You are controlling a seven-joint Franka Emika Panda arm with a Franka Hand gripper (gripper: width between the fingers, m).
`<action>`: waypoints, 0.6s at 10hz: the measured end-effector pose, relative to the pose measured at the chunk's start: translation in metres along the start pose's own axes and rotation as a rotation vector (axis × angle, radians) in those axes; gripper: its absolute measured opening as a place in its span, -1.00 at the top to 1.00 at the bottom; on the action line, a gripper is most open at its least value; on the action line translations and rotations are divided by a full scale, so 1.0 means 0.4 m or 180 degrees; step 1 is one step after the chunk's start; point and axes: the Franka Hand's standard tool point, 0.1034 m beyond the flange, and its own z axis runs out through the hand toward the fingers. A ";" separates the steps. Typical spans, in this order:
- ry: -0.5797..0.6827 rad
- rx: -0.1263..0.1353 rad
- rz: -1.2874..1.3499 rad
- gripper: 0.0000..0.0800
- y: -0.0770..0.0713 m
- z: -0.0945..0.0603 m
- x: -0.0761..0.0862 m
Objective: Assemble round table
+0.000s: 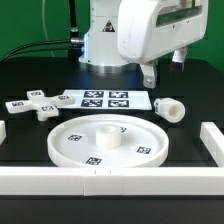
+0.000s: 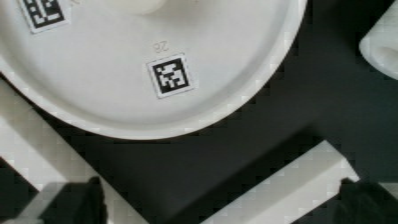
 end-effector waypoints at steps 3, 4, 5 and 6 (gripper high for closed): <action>0.0000 0.0000 0.0000 -0.63 0.000 0.000 0.000; 0.0000 0.0000 0.0000 -0.63 0.000 0.000 0.000; 0.0000 0.0000 0.0000 -0.63 0.000 0.000 0.000; -0.0003 0.0001 0.0005 -0.63 0.002 0.002 -0.003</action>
Offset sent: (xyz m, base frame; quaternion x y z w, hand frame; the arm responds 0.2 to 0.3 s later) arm 0.0000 0.0000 0.0000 0.0000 0.0000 0.0000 1.0000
